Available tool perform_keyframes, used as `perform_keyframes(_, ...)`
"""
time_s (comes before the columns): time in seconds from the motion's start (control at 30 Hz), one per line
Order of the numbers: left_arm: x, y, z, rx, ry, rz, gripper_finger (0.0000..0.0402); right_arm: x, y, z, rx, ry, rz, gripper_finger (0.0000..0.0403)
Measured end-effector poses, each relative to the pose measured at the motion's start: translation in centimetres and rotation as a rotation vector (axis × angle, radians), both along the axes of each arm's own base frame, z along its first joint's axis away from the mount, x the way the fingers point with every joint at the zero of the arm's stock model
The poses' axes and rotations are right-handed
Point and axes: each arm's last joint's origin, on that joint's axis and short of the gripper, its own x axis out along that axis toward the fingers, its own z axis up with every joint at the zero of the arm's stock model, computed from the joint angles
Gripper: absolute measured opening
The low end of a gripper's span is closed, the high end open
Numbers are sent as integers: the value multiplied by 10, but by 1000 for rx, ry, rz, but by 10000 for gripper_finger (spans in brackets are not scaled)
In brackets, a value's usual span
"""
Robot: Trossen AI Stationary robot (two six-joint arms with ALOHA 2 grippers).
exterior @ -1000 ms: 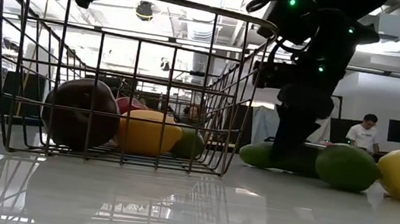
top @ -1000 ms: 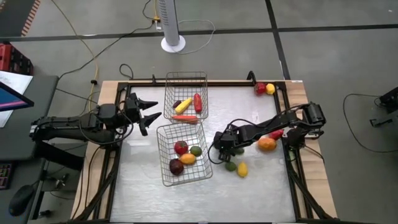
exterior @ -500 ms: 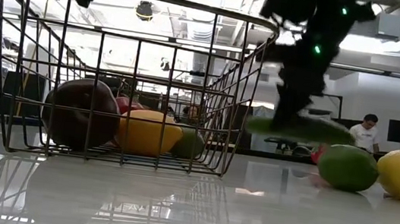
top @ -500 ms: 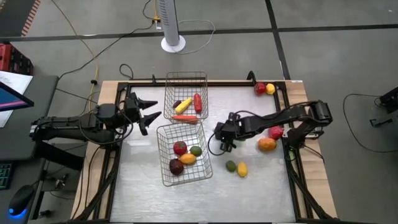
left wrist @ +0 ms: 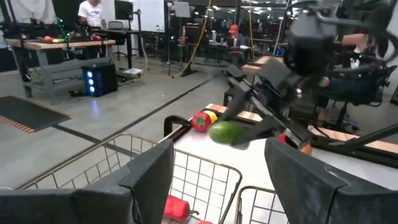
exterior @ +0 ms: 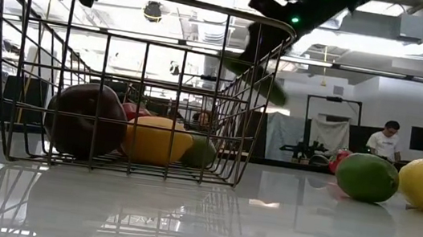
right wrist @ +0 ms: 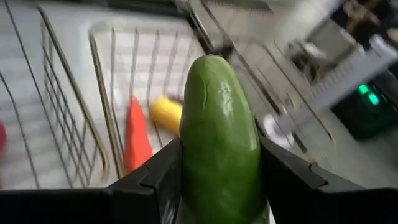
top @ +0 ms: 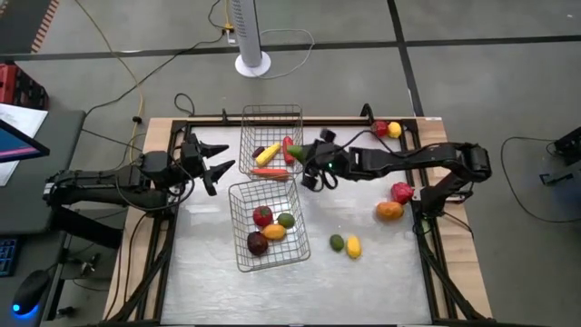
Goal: Sort produce into baskets
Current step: Put the green cucumber into the top basket
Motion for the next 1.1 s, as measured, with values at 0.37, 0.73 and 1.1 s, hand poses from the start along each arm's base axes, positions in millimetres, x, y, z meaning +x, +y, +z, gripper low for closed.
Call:
perform_keyframes(0.37, 0, 0, 0, 16, 8, 11, 239, 37, -27, 3, -86, -217, 104, 213)
perform_keyframes(0.73, 0, 0, 0, 22, 14, 13, 239, 55, -29, 15, -72, -225, 156, 214)
perform_keyframes(1.1, 0, 0, 0, 21, 11, 13, 239, 50, -42, 9, -13, -178, 159, 279)
